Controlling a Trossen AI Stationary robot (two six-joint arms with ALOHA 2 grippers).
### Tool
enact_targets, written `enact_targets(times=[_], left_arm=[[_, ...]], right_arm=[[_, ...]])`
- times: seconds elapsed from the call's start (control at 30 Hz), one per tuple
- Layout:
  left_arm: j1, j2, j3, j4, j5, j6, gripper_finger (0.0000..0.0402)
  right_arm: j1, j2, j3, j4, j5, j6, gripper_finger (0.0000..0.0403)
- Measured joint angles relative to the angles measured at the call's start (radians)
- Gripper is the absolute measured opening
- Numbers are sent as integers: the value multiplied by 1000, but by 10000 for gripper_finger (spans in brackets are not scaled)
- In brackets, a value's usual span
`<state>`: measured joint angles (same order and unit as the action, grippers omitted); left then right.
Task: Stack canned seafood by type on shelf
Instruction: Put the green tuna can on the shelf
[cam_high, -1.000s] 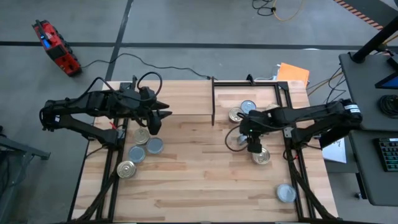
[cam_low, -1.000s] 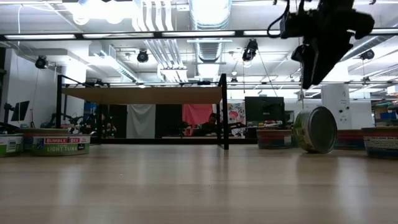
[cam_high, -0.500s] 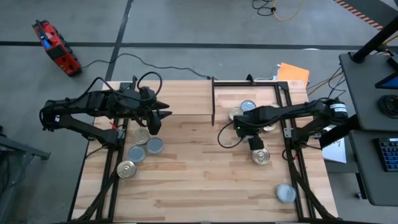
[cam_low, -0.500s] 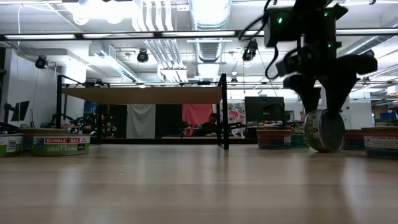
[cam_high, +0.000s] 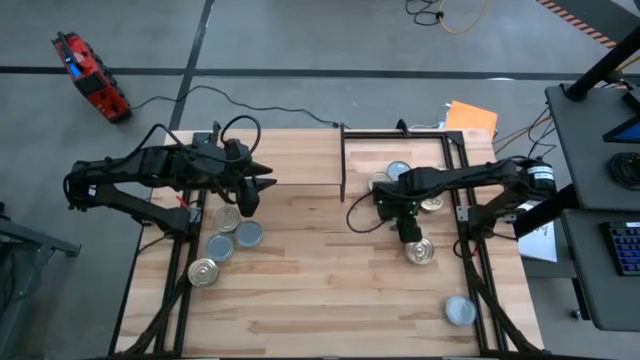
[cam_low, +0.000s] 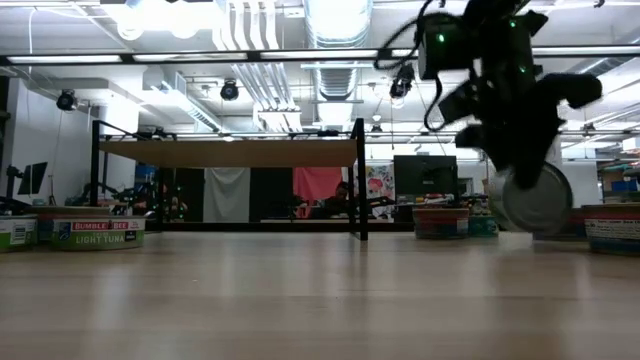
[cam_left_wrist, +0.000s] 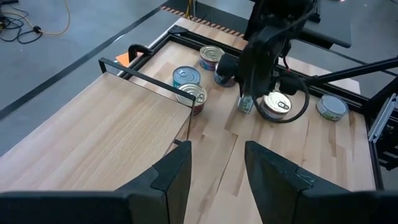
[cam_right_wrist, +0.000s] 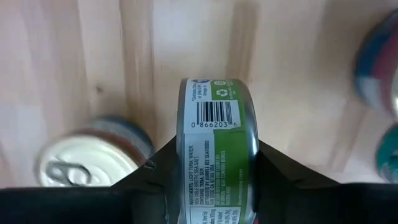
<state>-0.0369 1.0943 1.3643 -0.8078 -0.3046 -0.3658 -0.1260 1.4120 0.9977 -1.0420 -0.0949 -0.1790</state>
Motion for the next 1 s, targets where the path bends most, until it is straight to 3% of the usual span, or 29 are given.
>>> enact_targets(times=[0.13, 0.27, 0.37, 0.47, 0.6, 0.77, 1.0], left_arm=[[0, 0, 0, 6, 0, 6, 134], [0, 0, 2, 14, 0, 6, 134], [0, 0, 8, 14, 0, 6, 134], [0, 0, 16, 14, 0, 6, 134], [0, -2, 67, 12, -23, 12, 134], [1, -5, 184, -1, -147, 49, 134], [0, -5, 303, -23, -211, 74, 134]], right_arm=[[-41, -31, 97, 1, -86, 95, 133], [-143, -48, 225, 22, -315, 230, 133], [-227, -49, 292, 129, -490, 333, 133], [-282, -45, 338, 321, -590, 455, 133], [-326, -2, 386, 576, -606, 690, 133], [-368, 104, 434, 776, -524, 1051, 133], [-377, 266, 584, 796, -458, 1132, 133]])
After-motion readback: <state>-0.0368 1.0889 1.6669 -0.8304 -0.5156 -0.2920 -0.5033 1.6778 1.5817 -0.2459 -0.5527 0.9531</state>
